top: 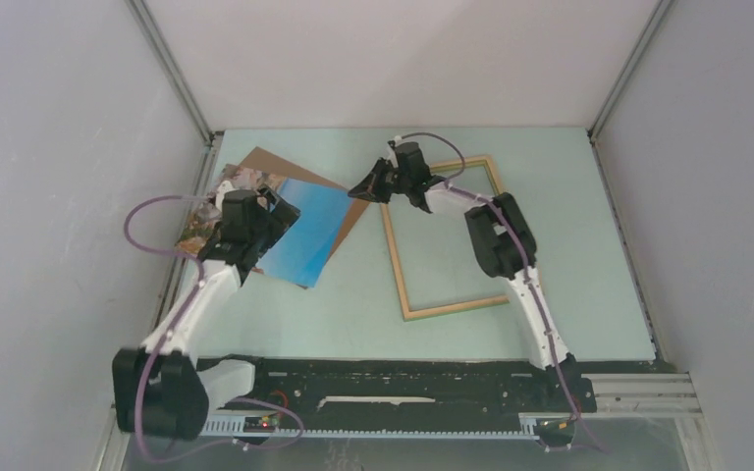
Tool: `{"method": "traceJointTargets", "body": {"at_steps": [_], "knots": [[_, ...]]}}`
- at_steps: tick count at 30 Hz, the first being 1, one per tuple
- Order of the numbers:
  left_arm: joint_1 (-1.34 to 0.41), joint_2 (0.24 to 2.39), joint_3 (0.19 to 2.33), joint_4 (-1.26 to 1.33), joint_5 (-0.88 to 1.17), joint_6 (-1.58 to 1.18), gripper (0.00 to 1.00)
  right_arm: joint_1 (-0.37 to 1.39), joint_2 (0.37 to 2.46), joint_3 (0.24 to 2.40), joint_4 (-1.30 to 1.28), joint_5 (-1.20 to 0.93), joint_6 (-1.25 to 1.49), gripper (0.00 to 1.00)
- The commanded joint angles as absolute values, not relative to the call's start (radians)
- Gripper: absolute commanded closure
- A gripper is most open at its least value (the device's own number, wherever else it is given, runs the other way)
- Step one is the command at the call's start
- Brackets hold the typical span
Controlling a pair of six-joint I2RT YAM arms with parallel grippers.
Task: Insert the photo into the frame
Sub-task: Pick up the photo frame item at the center of the board, then place the photo frame item in the photo frame.
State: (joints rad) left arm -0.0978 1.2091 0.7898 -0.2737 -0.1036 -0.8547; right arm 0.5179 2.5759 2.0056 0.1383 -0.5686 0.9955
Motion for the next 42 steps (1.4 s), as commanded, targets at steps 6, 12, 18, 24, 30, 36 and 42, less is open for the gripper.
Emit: {"method": "traceJointTargets", "body": {"at_steps": [6, 12, 18, 24, 30, 36, 42], "knots": [[-0.097, 0.87, 0.618, -0.333, 0.043, -0.753, 0.0, 0.446, 1.905, 1.232, 0.343, -0.433, 0.902, 1.0], [-0.115, 0.88, 0.523, -0.223, 0.159, -0.809, 0.0, 0.37, 1.611, 0.829, 0.377, -0.34, 0.863, 1.0], [-0.313, 0.959, 0.521, -0.157, 0.154, -0.865, 0.0, 0.342, 1.357, 0.587, 0.268, -0.263, 0.768, 1.0], [-0.396, 0.936, 0.414, -0.125, 0.004, -0.879, 0.0, 0.325, 1.237, 0.417, 0.226, -0.314, 0.78, 0.95], [-0.397, 1.038, 0.398, -0.065, 0.015, -0.873, 0.0, 0.318, 1.211, 0.352, 0.268, -0.46, 0.732, 0.59], [-0.411, 1.093, 0.397, -0.057, -0.053, -0.849, 0.0, 0.284, 1.352, 0.413, 0.315, -0.647, 0.686, 0.43], [-0.415, 1.103, 0.386, -0.055, -0.086, -0.819, 0.0, 0.227, 1.485, 0.515, 0.224, -0.704, 0.629, 0.34]]}}
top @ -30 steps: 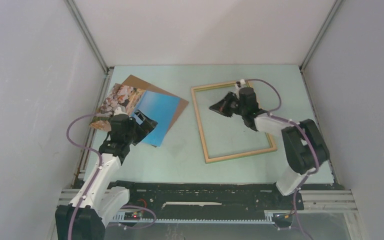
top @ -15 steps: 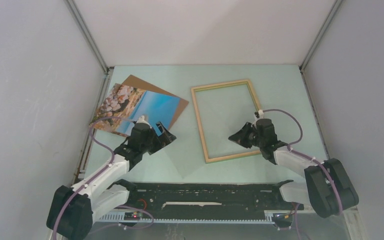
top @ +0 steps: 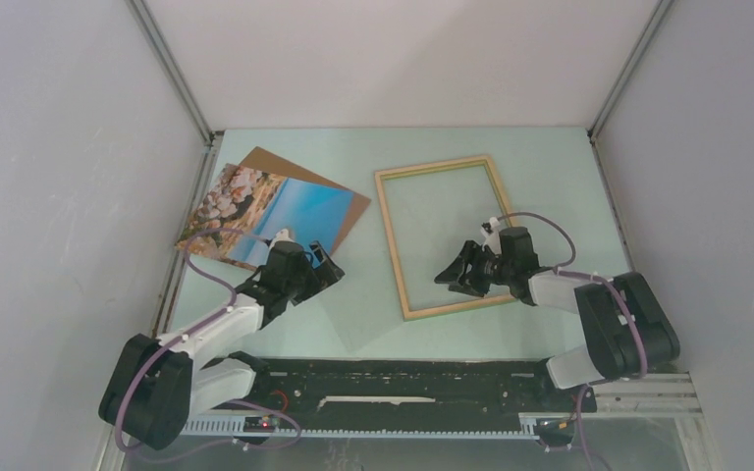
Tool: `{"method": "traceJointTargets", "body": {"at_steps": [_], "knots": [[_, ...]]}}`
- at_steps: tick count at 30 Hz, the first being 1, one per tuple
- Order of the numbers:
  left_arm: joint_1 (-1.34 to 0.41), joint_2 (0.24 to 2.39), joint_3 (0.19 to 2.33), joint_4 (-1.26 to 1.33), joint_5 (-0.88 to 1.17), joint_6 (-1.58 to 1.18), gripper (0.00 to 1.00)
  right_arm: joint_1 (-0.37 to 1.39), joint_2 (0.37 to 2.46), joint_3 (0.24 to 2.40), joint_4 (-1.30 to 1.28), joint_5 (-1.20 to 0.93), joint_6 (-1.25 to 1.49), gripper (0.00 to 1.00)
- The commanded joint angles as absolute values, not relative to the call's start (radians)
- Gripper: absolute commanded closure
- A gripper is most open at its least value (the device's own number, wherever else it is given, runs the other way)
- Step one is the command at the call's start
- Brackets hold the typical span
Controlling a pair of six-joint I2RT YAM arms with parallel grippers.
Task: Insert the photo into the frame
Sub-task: Place the photo frame item in the photo frame.
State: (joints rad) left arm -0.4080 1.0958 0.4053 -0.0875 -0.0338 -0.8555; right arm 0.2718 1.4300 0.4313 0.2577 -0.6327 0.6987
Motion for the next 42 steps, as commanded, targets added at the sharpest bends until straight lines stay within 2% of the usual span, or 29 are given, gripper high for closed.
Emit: {"method": "traceJointTargets", "body": {"at_steps": [1, 5, 8, 18, 25, 32, 37, 39, 42], "knots": [[-0.416, 1.108, 0.384, -0.053, -0.089, -0.815, 0.0, 0.209, 1.502, 0.538, 0.194, -0.699, 0.613, 0.33], [-0.415, 1.144, 0.377, -0.062, -0.121, -0.801, 0.0, 0.153, 1.567, 0.602, 0.118, -0.664, 0.564, 0.27], [-0.414, 1.175, 0.372, -0.029, -0.117, -0.8, 0.0, 0.149, 1.663, 0.677, 0.135, -0.736, 0.57, 0.26], [-0.414, 1.232, 0.35, 0.062, -0.094, -0.765, 0.0, 0.16, 1.999, 0.936, 0.345, -1.023, 0.718, 0.35], [-0.416, 1.238, 0.346, 0.075, -0.102, -0.752, 0.0, 0.179, 2.087, 1.071, 0.304, -1.082, 0.742, 0.44], [-0.415, 1.192, 0.313, 0.097, -0.103, -0.75, 0.0, 0.205, 2.155, 1.139, 0.37, -1.091, 0.815, 0.48], [-0.415, 1.164, 0.306, 0.087, -0.103, -0.748, 0.0, 0.209, 2.162, 1.145, 0.389, -1.063, 0.819, 0.6], [-0.415, 1.159, 0.297, 0.093, -0.097, -0.757, 0.0, 0.209, 2.153, 1.141, 0.37, -1.038, 0.819, 0.69], [-0.416, 1.157, 0.289, 0.103, -0.081, -0.77, 0.0, 0.209, 2.093, 1.098, 0.384, -0.975, 0.814, 0.91]]}}
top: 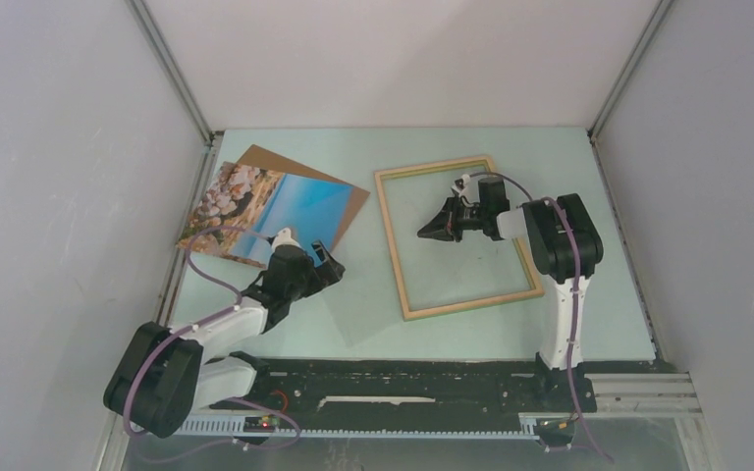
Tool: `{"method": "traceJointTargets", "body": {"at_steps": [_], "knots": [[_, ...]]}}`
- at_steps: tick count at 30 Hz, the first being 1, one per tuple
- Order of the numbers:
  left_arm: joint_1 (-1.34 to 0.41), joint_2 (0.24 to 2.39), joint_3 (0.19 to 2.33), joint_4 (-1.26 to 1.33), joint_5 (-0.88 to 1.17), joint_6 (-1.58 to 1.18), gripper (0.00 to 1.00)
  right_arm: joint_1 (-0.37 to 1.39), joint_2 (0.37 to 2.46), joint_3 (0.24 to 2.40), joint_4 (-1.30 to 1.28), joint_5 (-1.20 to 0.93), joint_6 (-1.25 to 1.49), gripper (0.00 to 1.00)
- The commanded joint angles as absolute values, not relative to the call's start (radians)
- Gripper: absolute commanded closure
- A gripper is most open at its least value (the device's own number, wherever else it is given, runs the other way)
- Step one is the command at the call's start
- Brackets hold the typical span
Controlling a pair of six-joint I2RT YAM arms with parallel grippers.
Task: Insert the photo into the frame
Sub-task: Place the photo frame item in the photo frame.
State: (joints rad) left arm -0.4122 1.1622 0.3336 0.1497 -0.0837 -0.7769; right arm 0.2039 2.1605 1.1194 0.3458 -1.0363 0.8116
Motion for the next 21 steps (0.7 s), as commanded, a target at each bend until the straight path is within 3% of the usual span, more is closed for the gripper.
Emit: {"method": "traceJointTargets", "body": {"at_steps": [1, 13, 17, 21], "knots": [[-0.416, 1.155, 0.29, 0.093, -0.08, -0.767, 0.0, 0.207, 2.072, 1.084, 0.39, -0.966, 0.811, 0.97], [-0.414, 0.835, 0.333, -0.154, -0.054, -0.784, 0.0, 0.062, 1.838, 0.932, 0.186, -0.986, 0.627, 1.0], [-0.415, 0.851, 0.383, -0.18, 0.048, -0.785, 0.0, -0.037, 1.795, 0.845, 0.32, -1.088, 0.69, 1.0], [-0.445, 0.924, 0.452, -0.194, 0.093, -0.805, 0.0, -0.114, 1.773, 0.825, 0.279, -1.112, 0.636, 1.0]]}}
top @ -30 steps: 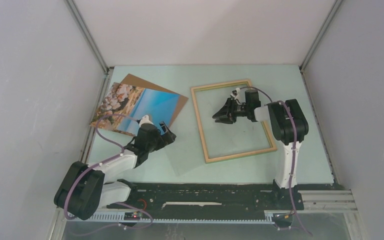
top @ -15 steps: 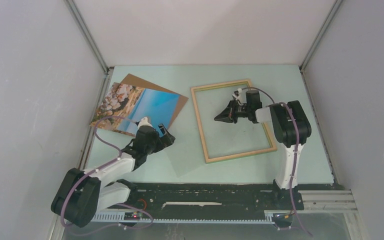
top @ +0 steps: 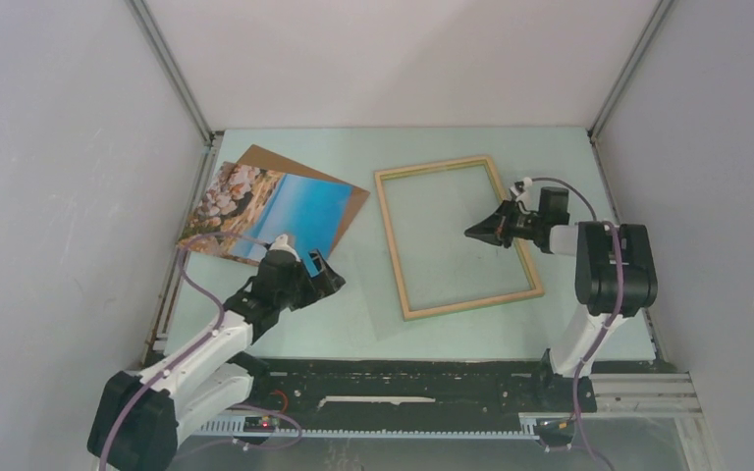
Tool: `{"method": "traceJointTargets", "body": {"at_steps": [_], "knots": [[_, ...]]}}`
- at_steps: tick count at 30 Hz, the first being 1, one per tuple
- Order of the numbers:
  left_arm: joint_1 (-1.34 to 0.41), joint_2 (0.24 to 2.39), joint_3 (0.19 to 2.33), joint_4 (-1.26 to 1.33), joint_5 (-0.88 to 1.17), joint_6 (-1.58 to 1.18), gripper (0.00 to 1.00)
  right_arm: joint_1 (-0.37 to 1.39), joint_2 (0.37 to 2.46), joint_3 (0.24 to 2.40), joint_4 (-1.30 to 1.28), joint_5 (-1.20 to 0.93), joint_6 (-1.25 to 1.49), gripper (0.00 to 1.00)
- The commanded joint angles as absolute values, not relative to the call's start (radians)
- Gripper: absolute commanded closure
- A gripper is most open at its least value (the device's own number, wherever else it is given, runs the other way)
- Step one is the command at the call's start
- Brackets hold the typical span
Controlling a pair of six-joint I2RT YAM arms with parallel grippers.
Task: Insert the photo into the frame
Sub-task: Place the photo frame item in the photo frame.
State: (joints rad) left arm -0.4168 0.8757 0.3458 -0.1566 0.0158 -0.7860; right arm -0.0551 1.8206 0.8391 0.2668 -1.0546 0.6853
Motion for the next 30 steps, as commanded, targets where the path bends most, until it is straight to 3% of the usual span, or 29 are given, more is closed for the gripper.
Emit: {"method": "traceJointTargets", "body": {"at_steps": [1, 16, 30], "knots": [[-0.458, 0.937, 0.466, -0.193, 0.085, -0.813, 0.0, -0.133, 1.772, 0.824, 0.271, -1.119, 0.625, 1.0], [-0.554, 1.393, 0.725, -0.057, 0.097, -0.953, 0.02, -0.298, 1.922, 0.893, 0.426, -1.196, 0.712, 1.0], [-0.56, 1.594, 0.88, -0.028, 0.089, -0.963, 0.0, -0.34, 1.99, 1.038, 0.18, -1.17, 0.557, 1.0]]}}
